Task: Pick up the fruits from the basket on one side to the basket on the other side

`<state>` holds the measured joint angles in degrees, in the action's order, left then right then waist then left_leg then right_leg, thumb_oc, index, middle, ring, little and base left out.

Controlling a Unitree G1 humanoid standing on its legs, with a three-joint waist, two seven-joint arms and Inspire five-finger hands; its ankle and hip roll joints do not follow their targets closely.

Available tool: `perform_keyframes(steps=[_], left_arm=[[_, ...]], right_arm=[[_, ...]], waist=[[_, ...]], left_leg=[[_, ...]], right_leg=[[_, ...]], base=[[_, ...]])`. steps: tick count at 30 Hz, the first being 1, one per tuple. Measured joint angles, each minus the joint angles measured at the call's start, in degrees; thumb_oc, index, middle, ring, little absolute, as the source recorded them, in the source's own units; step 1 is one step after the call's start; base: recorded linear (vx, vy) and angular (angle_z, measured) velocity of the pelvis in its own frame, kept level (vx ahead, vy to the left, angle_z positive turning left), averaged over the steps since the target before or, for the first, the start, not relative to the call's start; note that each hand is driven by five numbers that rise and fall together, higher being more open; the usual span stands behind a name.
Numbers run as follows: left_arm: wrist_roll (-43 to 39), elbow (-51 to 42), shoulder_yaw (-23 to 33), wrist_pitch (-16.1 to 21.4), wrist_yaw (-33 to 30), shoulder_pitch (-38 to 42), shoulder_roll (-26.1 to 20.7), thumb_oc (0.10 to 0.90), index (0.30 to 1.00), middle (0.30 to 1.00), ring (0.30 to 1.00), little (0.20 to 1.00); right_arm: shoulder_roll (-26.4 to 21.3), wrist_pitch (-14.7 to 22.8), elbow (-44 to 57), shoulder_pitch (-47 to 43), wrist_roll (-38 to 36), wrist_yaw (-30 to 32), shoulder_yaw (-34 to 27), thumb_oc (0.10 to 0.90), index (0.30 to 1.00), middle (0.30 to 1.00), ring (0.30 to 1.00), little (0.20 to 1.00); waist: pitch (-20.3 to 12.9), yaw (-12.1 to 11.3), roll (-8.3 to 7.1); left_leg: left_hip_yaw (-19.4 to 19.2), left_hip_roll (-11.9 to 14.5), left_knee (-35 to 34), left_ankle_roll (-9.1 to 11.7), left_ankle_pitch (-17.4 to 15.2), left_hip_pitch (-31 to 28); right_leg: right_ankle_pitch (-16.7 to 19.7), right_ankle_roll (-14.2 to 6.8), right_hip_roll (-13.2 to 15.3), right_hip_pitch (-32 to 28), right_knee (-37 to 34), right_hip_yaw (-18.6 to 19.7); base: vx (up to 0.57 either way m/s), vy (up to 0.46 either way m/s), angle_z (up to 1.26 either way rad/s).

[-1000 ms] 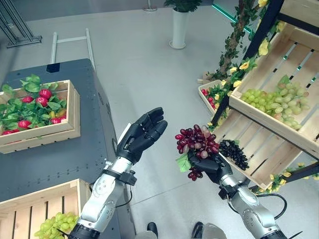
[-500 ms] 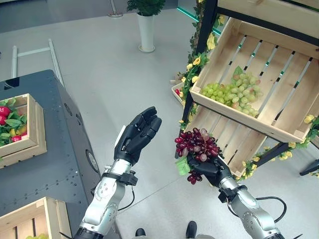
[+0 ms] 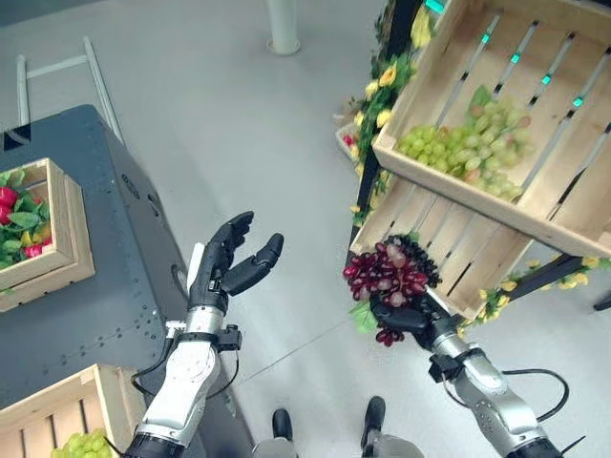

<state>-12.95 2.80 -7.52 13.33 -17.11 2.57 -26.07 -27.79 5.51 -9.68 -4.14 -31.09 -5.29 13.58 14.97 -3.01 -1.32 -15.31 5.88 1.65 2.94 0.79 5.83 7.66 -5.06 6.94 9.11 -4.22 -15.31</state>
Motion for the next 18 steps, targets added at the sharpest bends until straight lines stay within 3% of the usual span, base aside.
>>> perform_keyframes(steps=[3,8,12,18], left_arm=[[0.0,2.1,-0.2,0.0,-1.4,4.2,0.0,0.800,0.900,0.900,0.900,0.900],[0.9,2.1,-1.2,0.0,-2.5,7.9,0.0,0.800,0.900,0.900,0.900,0.900],[1.8,2.1,-2.6,0.0,-2.8,10.7,-0.5,0.800,0.900,0.900,0.900,0.900],[2.0,2.1,-3.4,0.1,-2.5,11.1,-3.5,0.800,0.900,0.900,0.900,0.900]], right_arm=[[-0.4,0.7,-2.7,-5.9,2.7,2.9,-1.7,0.400,0.300,0.300,0.300,0.300],[-1.8,5.2,-5.8,-12.0,6.8,7.4,-2.3,0.400,0.300,0.300,0.300,0.300],[-3.0,5.5,-9.8,-17.1,10.7,12.8,-2.2,0.400,0.300,0.300,0.300,0.300],[-4.5,7.1,-15.0,-21.1,10.6,21.1,-3.5,0.400,0.300,0.300,0.300,0.300]], waist=[[5.0,0.0,0.45],[10.7,-0.3,0.36],[12.7,-1.3,0.13],[13.6,-2.4,-1.04]], left_leg=[[1.1,0.3,2.3,0.0,-0.4,1.8],[1.5,1.6,9.3,0.1,-2.9,5.6],[2.8,2.7,14.7,0.1,-4.9,8.9],[4.1,3.1,17.4,-0.1,-5.6,11.4]], right_leg=[[0.3,0.4,0.0,0.6,0.8,-0.8],[0.0,1.1,-0.1,2.5,3.7,-0.9],[-0.3,1.5,-0.7,3.8,5.4,-1.0],[0.0,1.6,-0.9,4.3,5.4,-2.0]], base=[[-0.09,-0.020,0.11],[-0.07,-0.077,0.00],[-0.02,-0.113,0.02],[0.00,-0.103,0.07]])
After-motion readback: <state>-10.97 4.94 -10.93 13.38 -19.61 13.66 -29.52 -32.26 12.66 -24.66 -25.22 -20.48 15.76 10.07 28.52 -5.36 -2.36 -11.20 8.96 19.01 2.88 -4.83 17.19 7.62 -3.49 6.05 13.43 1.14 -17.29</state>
